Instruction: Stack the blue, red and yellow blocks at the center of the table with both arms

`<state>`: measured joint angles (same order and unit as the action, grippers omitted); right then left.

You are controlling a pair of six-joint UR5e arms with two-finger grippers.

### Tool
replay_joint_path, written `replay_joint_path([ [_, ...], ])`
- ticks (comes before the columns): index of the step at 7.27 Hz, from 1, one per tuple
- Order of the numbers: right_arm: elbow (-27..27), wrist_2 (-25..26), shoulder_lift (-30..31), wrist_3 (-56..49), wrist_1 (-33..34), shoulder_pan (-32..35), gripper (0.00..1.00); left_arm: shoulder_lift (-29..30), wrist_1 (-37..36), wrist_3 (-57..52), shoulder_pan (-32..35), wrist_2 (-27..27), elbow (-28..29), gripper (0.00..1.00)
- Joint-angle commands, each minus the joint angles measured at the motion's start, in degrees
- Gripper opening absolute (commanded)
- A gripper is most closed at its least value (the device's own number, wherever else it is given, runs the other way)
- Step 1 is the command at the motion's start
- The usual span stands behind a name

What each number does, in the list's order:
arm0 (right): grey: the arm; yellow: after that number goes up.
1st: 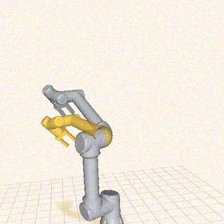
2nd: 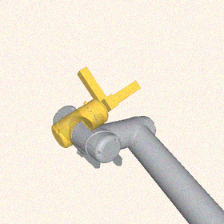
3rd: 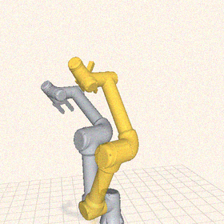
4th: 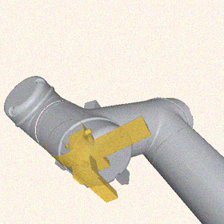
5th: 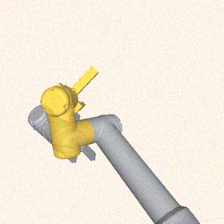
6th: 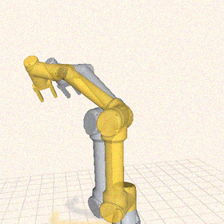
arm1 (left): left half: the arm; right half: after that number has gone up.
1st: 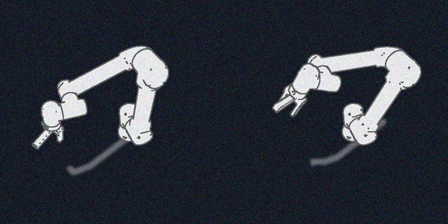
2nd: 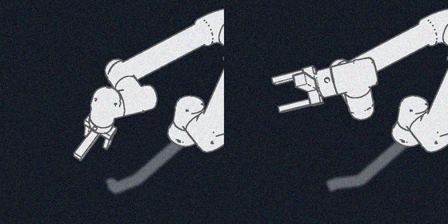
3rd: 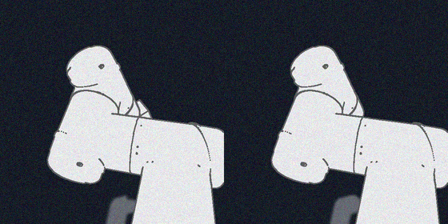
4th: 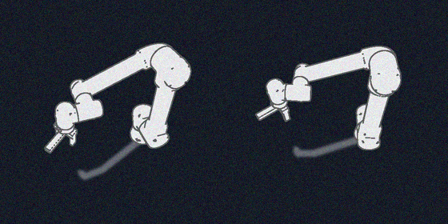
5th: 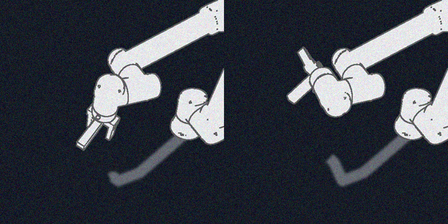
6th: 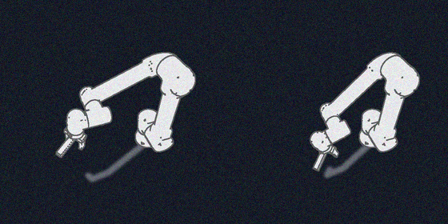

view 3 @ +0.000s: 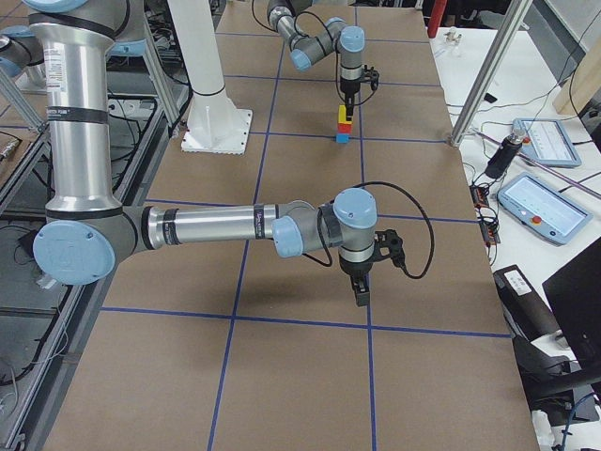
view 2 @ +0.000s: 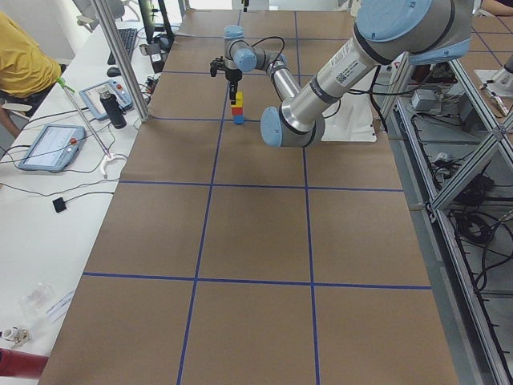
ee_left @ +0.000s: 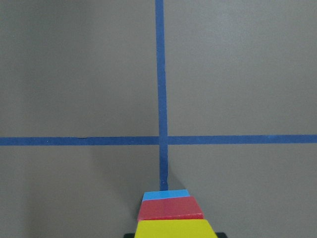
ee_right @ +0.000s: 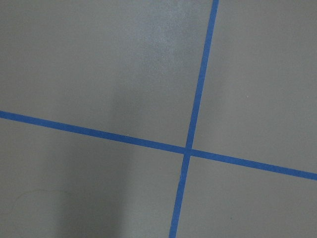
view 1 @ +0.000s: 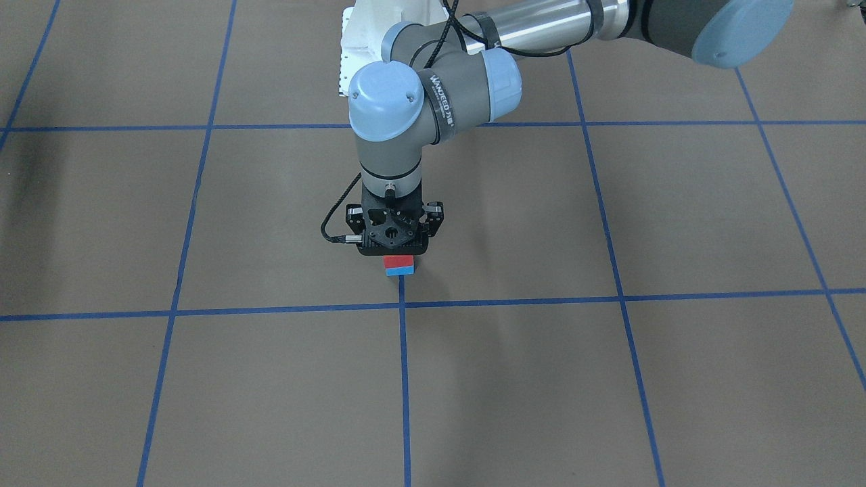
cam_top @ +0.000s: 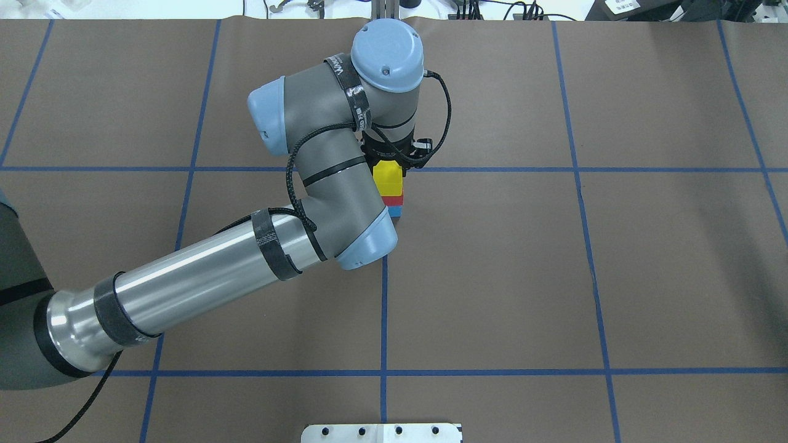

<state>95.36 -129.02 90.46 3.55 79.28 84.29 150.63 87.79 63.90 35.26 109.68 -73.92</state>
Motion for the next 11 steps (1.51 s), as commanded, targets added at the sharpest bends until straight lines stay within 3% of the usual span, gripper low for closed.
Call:
replay_joint_path([
  [1, 0.0, -0.1, 0.2, 0.0, 0.0, 0.0, 0.99, -0.4, 0.4, 0.0, 0.0, 0.0, -0.1, 0.66],
  [2, 0.0, -0.1, 0.2, 0.0, 0.0, 0.0, 0.99, -0.4, 0.4, 0.1, 0.0, -0.1, -0.2, 1.0],
  [4, 0.0, -0.1, 0.2, 0.0, 0.0, 0.0, 0.99, -0.2, 1.0, 0.2, 0.0, -0.1, -0.5, 1.0],
  [7, 0.0, 0.0, 0.2, 0.0, 0.0, 0.0, 0.99, -1.9, -2.9, -0.3, 0.2, 0.3, -8.7, 1.0],
  [9, 0.0, 0.0, 0.2, 0.0, 0.0, 0.0, 0.99, -9.6, -13.9, -9.8, 3.0, 0.3, -24.8, 1.0],
  [11, -0.3, 0.0, 0.2, -0.5, 0.0, 0.0, 0.99, -26.2, -15.4, -24.2, 9.2, 2.6, -39.9, 1.0],
])
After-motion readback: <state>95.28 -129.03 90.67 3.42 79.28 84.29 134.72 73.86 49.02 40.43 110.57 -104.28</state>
